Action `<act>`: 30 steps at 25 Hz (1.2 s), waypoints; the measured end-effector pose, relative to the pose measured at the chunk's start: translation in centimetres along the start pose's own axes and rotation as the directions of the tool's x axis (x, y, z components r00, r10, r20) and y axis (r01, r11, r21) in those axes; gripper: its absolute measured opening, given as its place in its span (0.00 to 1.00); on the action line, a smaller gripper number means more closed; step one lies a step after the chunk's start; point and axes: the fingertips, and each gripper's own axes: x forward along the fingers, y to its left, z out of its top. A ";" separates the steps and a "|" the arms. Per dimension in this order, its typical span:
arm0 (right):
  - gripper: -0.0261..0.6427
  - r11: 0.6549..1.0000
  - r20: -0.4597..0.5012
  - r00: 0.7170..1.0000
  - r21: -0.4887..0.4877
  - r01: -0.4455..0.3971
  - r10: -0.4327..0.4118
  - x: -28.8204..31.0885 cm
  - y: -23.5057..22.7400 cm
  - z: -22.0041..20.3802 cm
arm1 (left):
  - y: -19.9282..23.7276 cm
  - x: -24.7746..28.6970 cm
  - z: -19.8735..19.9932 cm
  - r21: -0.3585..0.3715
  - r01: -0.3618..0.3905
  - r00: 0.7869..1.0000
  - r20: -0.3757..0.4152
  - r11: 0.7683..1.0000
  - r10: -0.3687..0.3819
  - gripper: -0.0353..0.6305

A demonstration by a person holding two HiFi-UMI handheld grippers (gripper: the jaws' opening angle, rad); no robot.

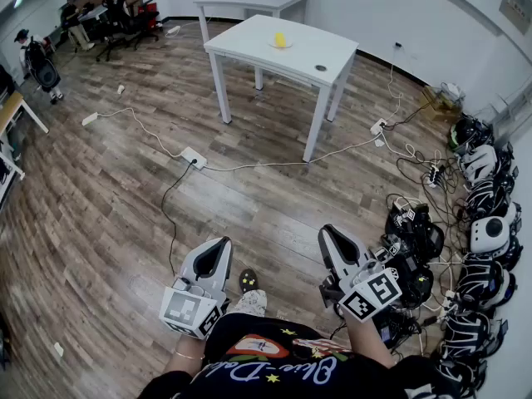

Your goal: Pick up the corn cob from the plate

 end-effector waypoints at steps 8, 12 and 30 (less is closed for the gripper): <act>0.06 0.997 0.032 0.997 0.052 0.065 -0.067 15.1 -5.9 1.5 | 13.6 11.1 2.9 0.021 0.017 1.000 0.011 1.000 -0.017 0.05; 0.06 0.983 -0.017 0.987 0.088 0.159 -0.158 18.8 -12.5 -0.3 | 17.0 18.5 2.5 -0.003 0.073 0.997 -0.008 0.997 -0.074 0.05; 0.07 0.998 -0.061 0.997 0.019 0.052 -0.051 55.9 -44.0 6.8 | 37.7 57.7 9.0 0.052 0.054 0.998 -0.014 0.997 -0.054 0.05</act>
